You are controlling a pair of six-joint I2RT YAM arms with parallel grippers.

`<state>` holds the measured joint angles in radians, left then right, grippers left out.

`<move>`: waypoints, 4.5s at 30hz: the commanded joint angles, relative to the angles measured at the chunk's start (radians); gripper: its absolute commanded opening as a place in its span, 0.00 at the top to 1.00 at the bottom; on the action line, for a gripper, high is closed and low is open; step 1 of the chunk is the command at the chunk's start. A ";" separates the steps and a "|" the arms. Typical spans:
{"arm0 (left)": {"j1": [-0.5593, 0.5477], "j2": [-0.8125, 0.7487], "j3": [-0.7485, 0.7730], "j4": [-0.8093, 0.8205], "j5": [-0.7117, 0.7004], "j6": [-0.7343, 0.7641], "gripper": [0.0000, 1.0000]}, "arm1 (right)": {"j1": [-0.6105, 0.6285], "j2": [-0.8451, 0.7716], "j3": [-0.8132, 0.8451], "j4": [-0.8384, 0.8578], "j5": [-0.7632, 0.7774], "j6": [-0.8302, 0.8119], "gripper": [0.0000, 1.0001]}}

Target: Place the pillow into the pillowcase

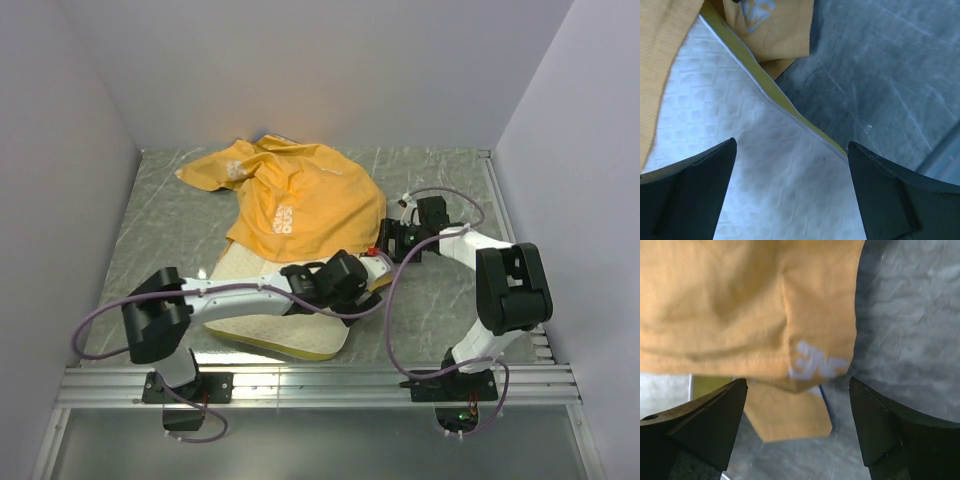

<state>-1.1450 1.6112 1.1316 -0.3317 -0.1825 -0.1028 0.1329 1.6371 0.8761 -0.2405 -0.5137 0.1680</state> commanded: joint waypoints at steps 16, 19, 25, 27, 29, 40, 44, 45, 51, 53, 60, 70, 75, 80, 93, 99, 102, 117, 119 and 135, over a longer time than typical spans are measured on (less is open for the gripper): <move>0.171 0.195 0.074 0.054 -0.151 -0.164 0.72 | -0.010 0.123 0.078 0.092 -0.173 0.070 1.00; 0.255 0.066 0.065 0.100 0.023 -0.190 1.00 | -0.004 0.026 0.046 0.078 -0.219 0.059 1.00; 0.332 -0.109 0.173 0.138 0.112 -0.232 1.00 | 0.114 -0.187 0.080 -0.034 -0.278 0.022 1.00; 0.343 -0.106 0.218 0.114 0.080 -0.236 1.00 | 0.160 -0.236 0.119 -0.086 -0.290 0.008 1.00; 0.372 -0.109 0.238 0.128 0.029 -0.253 1.00 | 0.227 -0.276 0.155 -0.126 -0.307 0.005 1.00; 0.467 -0.099 0.399 0.135 -0.077 -0.269 1.00 | 0.275 -0.272 0.398 -0.143 -0.683 0.036 1.00; 0.469 -0.178 0.360 0.097 -0.032 -0.177 1.00 | 0.180 -0.261 0.448 -0.138 -0.626 0.027 1.00; 0.467 -0.248 0.293 0.102 0.003 -0.132 1.00 | 0.182 -0.258 0.446 -0.146 -0.623 0.019 1.00; 0.446 -0.441 0.051 0.009 -0.041 -0.066 1.00 | 0.305 -0.199 0.366 0.043 -0.508 0.153 1.00; 0.420 -0.456 -0.057 0.029 -0.005 -0.072 1.00 | 0.327 -0.155 0.373 0.087 -0.455 0.188 1.00; 0.343 -0.303 -0.171 0.183 0.089 -0.277 1.00 | 0.382 -0.103 0.325 0.063 -0.456 0.216 1.00; 0.438 -0.111 -0.110 0.218 0.234 -0.244 1.00 | 0.277 -0.286 0.107 -0.303 -0.431 -0.105 0.30; 0.444 -0.209 -0.242 0.094 0.242 0.027 1.00 | -0.028 -0.249 0.221 -0.431 -0.223 -0.185 0.26; 0.450 -0.278 -0.282 0.080 0.313 0.080 1.00 | -0.096 -0.197 0.161 -0.264 -0.035 -0.001 0.29; 0.619 -0.223 -0.279 0.037 0.330 0.006 1.00 | -0.176 0.137 0.217 0.064 0.049 0.238 0.25; 0.691 -0.284 -0.314 -0.010 0.376 0.136 1.00 | -0.217 0.263 0.394 0.174 -0.069 0.330 0.21; 0.694 -0.297 -0.326 -0.023 0.362 0.172 1.00 | -0.205 0.303 0.493 0.205 -0.018 0.328 0.20; 0.700 -0.318 -0.280 -0.066 0.351 0.175 1.00 | -0.138 0.731 1.073 -0.204 0.070 0.211 0.15; 0.702 -0.318 -0.277 -0.066 0.348 0.167 1.00 | -0.138 0.757 1.100 -0.247 0.041 0.197 0.23; 0.700 -0.211 -0.225 0.201 0.517 -0.147 1.00 | -0.479 -0.035 0.442 -0.276 -0.210 -0.028 1.00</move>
<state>-0.4480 1.4044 0.8532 -0.3004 0.2665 -0.1078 -0.2588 1.8217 1.4143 -0.5026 -0.6525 0.2249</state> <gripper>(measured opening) 0.047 0.007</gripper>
